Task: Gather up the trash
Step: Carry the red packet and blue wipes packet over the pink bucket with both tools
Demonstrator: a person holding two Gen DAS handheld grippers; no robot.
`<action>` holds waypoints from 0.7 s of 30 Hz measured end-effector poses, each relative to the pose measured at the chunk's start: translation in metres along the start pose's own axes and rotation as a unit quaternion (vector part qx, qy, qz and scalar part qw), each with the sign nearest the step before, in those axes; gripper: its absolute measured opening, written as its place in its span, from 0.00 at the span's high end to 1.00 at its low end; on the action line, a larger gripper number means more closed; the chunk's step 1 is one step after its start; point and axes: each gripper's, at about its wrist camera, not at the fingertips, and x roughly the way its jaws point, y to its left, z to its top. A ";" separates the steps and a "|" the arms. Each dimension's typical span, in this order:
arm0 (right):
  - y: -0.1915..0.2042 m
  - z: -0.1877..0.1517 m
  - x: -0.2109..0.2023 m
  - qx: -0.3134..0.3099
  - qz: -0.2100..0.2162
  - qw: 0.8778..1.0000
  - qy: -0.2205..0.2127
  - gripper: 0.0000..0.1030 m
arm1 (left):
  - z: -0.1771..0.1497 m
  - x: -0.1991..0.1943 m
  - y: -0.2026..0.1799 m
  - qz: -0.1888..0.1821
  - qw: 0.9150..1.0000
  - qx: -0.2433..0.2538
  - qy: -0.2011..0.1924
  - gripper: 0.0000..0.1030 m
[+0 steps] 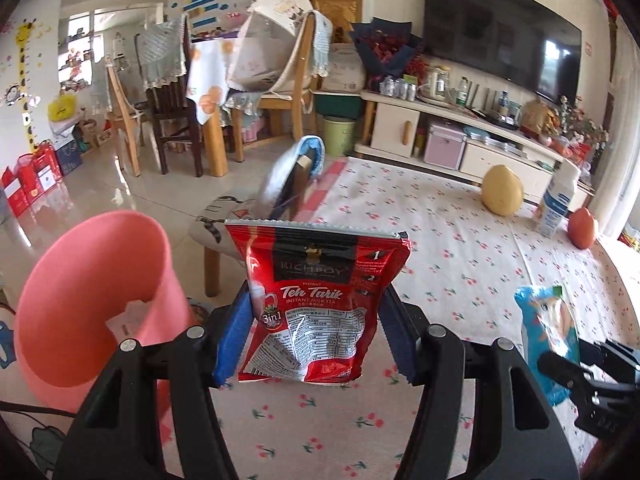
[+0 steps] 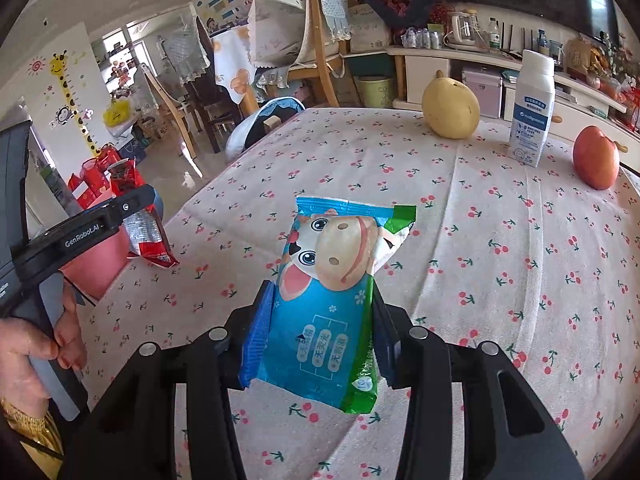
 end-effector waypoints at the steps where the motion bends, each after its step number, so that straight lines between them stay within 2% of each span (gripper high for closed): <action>1: 0.005 0.001 0.001 -0.001 0.002 1.000 0.000 0.55 | 0.002 0.000 0.003 0.006 1.000 -0.003 -0.002 0.40; 5: 0.026 0.003 0.004 -0.006 0.010 1.000 0.001 0.55 | 0.008 -0.001 0.020 0.035 0.999 -0.012 -0.012 0.40; 12: 0.064 0.013 0.013 -0.022 0.024 0.999 0.003 0.55 | 0.015 -0.004 0.050 0.056 0.997 -0.039 -0.019 0.40; 21: 0.117 0.035 0.030 -0.056 0.046 0.997 0.000 0.55 | 0.022 -0.007 0.084 0.016 0.995 -0.094 -0.019 0.40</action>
